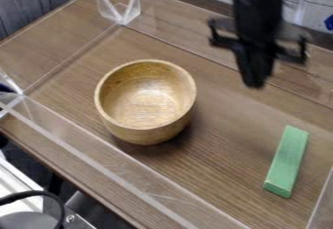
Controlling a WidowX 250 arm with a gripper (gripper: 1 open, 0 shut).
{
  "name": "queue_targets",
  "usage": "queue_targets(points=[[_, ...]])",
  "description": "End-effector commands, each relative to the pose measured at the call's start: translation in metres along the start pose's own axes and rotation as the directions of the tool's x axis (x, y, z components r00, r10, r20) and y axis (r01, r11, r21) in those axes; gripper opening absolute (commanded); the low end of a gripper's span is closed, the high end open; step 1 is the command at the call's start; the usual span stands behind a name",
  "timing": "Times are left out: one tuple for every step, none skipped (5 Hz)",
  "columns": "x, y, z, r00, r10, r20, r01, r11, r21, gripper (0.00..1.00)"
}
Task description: Remove the green block from inside the brown bowl and put it on the table
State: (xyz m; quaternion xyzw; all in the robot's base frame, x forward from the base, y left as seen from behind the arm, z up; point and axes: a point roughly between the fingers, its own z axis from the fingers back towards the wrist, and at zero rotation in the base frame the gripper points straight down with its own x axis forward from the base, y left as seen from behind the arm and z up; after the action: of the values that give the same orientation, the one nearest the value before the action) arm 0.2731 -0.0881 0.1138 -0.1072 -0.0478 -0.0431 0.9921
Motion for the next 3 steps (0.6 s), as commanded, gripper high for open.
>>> queue_targets(points=[[0.009,-0.03,-0.015,0.999,-0.036,0.025,0.036,0.999,-0.036,0.0],[0.001,-0.033,-0.036,0.996,-0.092,0.003,0.092,0.994,-0.059,0.0],[0.002,-0.024,-0.018,0.988,-0.151,0.016,0.152,0.987,-0.058,0.0]])
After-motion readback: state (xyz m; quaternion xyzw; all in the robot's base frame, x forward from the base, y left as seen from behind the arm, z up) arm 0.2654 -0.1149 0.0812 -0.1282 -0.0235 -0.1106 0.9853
